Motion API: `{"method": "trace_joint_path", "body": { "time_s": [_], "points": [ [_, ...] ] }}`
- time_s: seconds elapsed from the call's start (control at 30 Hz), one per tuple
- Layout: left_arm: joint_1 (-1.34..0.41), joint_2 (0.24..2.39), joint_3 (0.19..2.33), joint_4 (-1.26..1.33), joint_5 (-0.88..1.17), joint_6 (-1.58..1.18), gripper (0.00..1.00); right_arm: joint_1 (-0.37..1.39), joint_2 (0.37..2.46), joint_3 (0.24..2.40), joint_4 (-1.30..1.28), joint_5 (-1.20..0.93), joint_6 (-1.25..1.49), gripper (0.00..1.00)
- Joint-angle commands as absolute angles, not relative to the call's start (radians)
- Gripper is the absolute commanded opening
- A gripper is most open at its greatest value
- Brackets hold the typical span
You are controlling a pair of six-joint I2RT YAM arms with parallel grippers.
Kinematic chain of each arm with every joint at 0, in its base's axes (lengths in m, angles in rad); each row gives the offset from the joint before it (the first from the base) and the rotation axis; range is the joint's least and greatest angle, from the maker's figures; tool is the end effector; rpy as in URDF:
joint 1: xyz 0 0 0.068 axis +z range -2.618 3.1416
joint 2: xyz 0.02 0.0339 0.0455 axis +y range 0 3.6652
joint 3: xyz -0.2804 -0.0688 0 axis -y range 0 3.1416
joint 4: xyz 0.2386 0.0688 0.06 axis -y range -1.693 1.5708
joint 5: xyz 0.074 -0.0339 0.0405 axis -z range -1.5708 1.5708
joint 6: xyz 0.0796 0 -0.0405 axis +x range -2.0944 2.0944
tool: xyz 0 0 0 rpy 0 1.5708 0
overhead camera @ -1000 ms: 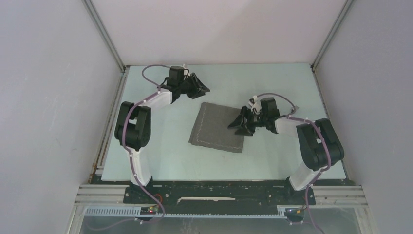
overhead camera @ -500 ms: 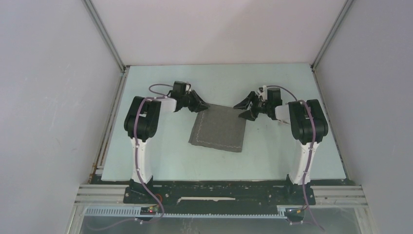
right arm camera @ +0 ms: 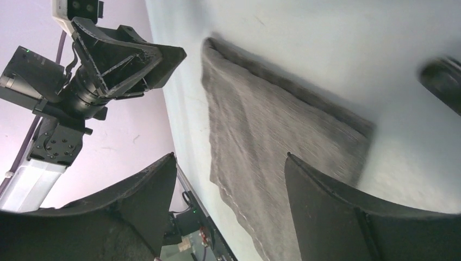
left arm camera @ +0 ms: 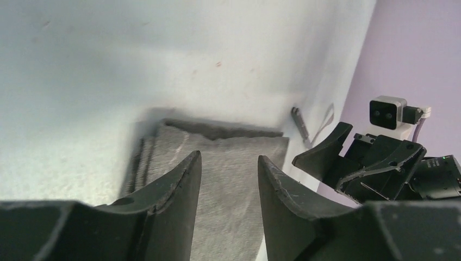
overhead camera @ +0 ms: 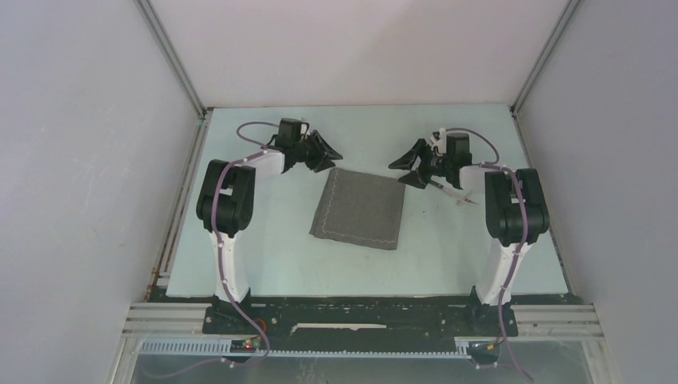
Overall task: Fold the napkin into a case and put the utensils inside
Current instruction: Smooth out the lower triangle-folded napkin at the center of the board.
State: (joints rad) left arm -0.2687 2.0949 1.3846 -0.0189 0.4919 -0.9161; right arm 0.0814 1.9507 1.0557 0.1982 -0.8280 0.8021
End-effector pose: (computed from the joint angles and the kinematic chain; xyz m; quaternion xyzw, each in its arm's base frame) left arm 0.4604 -0.1658 0.1501 -0.1873 0.8710 -0.4056 0.2046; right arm 0.4119 0.0924 0.1432 0.1332 0.8362 0.4951 0.1945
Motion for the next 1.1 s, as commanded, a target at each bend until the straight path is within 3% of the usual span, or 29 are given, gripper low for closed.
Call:
{"method": "trace_joint_path", "body": {
  "time_s": [0.0,0.2,0.5,0.8,0.97,1.07],
  "points": [
    [-0.281,2.041,1.436,-0.039,0.477,-0.918,0.47,0.138,1.944,1.144,0.237,-0.828,0.831,0.81],
    [-0.294,2.147,1.407,-0.006,0.468,-0.96,0.46,0.139,2.074,1.148,0.36,-0.829,0.91,0.8],
    [-0.24,2.212,1.446,-0.049,0.449,-0.925,0.48,0.048,2.084,1.126,0.165,-0.761,0.733,0.8],
    [-0.258,1.851,1.362,-0.26,0.303,-0.788,0.57,0.153,1.797,1.152,-0.214,-0.667,0.529,0.81],
    [-0.273,1.656,1.067,-0.257,0.331,-0.761,0.59,0.338,1.706,0.967,-0.113,-0.764,0.592,0.8],
    [-0.285,1.566,0.918,-0.236,0.339,-0.729,0.54,0.393,1.663,0.838,0.024,-0.808,0.657,0.8]
  ]
}}
